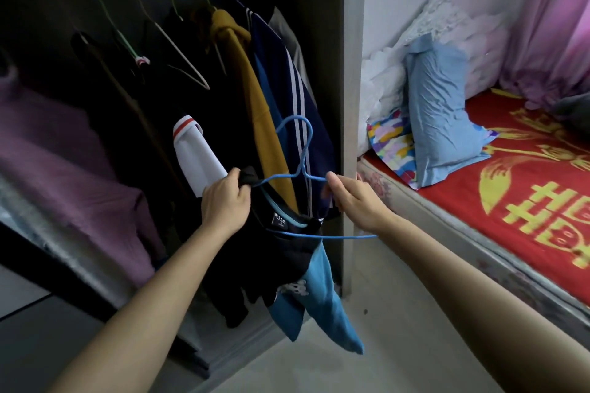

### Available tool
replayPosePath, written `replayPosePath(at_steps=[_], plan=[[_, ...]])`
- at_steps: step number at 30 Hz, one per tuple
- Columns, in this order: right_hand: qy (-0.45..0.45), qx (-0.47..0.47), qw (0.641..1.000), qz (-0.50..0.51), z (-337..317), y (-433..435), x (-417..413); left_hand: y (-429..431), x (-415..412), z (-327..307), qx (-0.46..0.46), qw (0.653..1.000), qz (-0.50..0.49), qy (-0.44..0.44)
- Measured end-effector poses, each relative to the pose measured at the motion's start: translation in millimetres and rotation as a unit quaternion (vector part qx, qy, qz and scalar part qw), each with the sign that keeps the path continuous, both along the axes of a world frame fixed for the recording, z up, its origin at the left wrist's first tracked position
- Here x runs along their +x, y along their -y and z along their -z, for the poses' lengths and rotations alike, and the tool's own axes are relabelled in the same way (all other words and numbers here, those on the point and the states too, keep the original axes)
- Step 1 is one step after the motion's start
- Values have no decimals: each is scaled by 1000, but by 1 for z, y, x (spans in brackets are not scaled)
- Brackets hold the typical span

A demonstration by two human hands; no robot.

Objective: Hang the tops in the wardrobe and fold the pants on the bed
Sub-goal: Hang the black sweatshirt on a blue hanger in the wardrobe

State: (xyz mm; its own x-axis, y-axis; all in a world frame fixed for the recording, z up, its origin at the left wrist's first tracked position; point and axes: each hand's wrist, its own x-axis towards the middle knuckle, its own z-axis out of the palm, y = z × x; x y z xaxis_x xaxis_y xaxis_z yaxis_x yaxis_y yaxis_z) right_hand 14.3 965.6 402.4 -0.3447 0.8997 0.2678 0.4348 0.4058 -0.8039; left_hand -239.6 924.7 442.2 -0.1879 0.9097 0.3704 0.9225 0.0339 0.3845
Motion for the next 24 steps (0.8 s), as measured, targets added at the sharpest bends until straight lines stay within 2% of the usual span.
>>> replayPosePath(at_steps=[3,7,9,14,18,22,24], plan=[[-17,6,999,35,7,1,-10,-4,14,-9,-13,1000,-13,12],[-61,-20,998,-16,4,9,-43,-8,36,-24,-7,1000,18,-1],[-79,-26,996,-11,0,8,-51,-11,34,-30,16,999,25,-17],[-7,55,997,48,14,4,-45,-14,12,-37,27,1000,-8,11],[109,112,985,78,41,4,-26,-15,-14,-47,32,996,-71,40],[84,99,987,99,46,-2,-27,-7,-21,-52,22,994,-5,104],[81,105,986,105,44,-5,-31,-6,-26,-53,-13,992,27,122]])
